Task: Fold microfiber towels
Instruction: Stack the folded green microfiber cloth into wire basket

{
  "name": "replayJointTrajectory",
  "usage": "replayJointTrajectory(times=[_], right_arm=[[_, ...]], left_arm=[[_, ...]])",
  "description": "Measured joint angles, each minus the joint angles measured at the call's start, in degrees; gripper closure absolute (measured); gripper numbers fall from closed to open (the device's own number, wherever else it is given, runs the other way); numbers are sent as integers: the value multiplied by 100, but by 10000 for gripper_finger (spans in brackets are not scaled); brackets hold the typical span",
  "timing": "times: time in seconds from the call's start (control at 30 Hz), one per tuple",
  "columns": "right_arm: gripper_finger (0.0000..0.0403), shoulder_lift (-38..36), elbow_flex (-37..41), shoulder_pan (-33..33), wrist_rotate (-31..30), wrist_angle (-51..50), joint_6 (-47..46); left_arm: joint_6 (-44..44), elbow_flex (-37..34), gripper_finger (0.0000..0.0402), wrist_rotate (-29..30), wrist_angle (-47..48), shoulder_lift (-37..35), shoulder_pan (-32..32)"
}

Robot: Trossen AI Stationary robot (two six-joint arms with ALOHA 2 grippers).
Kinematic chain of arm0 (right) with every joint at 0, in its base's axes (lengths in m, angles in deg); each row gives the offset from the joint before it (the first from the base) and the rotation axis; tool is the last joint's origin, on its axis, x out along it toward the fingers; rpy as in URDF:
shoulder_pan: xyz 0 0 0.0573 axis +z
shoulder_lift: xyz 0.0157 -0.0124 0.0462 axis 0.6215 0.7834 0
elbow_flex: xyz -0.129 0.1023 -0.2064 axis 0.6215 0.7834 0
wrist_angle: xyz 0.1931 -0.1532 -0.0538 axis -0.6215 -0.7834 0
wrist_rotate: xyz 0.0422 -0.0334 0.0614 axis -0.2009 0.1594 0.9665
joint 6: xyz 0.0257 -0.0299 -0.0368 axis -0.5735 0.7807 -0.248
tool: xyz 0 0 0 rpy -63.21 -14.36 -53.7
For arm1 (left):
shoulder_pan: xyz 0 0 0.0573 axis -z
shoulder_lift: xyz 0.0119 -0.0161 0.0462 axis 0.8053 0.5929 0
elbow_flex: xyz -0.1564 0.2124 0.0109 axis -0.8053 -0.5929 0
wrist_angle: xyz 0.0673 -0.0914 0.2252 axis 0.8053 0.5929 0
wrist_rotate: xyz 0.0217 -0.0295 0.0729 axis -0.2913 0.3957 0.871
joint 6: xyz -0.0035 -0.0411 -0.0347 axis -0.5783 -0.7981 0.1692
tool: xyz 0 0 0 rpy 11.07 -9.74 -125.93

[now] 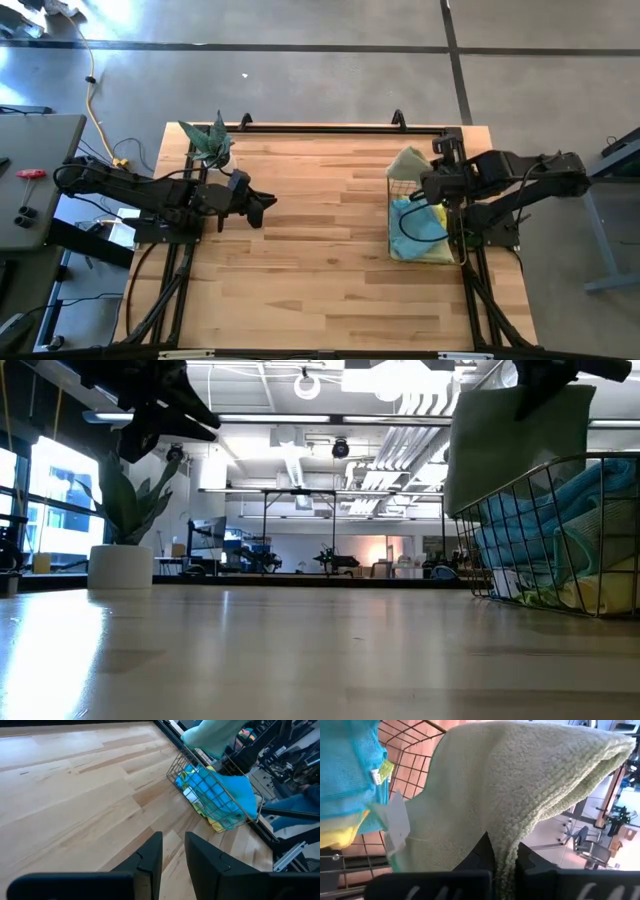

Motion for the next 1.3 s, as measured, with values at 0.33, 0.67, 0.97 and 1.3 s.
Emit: replayJointTrajectory(times=[0.33, 0.67, 0.97, 1.3], right_arm=[[402, -225, 4, 2, 1035, 2, -388], [402, -330, 4, 6, 2175, -4, -354], [402, -325, 4, -2, 638, 0, -163], [402, -279, 1231, 442, 3380, 1269, -1250]], left_arm=[[-128, 0, 328, -7, 0, 0, 0], [-165, 0, 328, -7, -2, 0, 20], [-207, -4, 328, 166, -34, 77, 208], [-520, -7, 328, 188, -37, 542, 560]])
